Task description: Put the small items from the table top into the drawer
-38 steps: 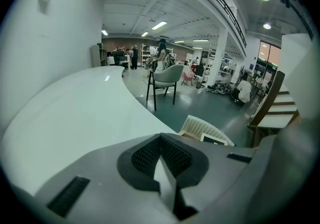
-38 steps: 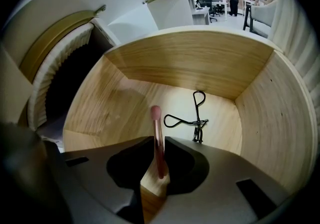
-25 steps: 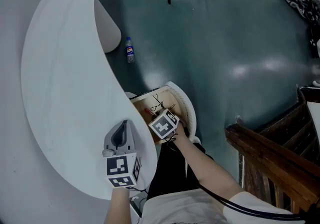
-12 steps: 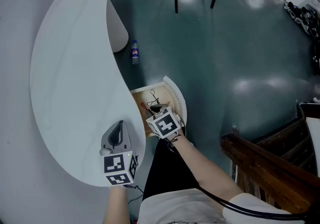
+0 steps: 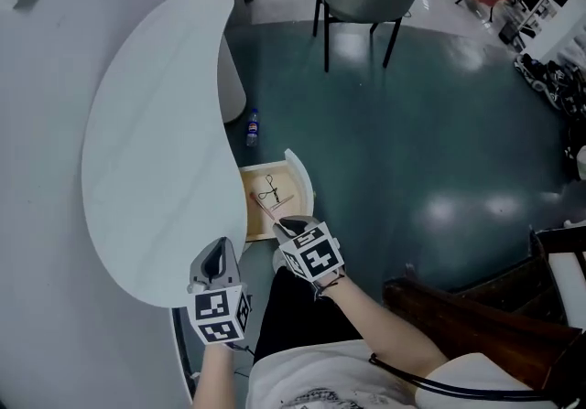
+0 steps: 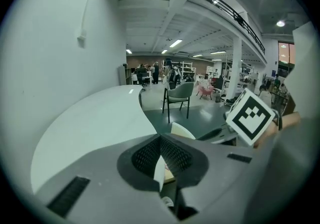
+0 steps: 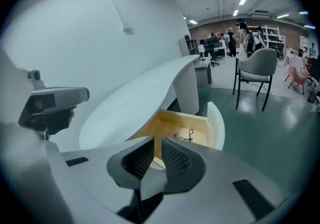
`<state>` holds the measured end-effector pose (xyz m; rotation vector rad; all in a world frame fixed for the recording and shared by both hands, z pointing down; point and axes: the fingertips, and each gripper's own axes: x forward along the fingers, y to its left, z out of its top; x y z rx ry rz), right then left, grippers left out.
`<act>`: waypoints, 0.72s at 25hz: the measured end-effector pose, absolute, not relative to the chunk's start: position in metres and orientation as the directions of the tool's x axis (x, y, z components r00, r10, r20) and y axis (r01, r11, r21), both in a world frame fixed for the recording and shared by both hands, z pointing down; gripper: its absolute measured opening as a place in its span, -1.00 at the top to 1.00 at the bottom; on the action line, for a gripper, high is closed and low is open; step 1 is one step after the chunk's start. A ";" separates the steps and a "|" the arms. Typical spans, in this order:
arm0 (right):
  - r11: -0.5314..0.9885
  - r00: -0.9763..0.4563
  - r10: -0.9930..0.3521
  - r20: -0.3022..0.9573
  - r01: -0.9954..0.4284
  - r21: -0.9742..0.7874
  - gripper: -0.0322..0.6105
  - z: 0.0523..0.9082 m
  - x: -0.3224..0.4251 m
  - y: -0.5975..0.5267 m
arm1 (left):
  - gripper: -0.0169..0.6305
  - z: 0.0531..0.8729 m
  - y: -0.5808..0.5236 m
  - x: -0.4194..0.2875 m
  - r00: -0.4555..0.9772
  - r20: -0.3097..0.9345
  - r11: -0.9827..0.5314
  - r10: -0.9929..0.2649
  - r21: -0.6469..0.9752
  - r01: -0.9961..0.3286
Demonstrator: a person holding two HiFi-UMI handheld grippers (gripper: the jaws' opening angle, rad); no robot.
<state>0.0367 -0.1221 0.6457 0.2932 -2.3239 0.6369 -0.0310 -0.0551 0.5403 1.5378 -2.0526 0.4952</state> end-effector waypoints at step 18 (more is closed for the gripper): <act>0.906 -0.847 -0.138 0.513 -0.318 -0.281 0.71 0.447 0.130 -0.042 | 0.89 0.409 0.059 0.044 -0.344 0.485 0.379 -0.804 -0.028 -0.925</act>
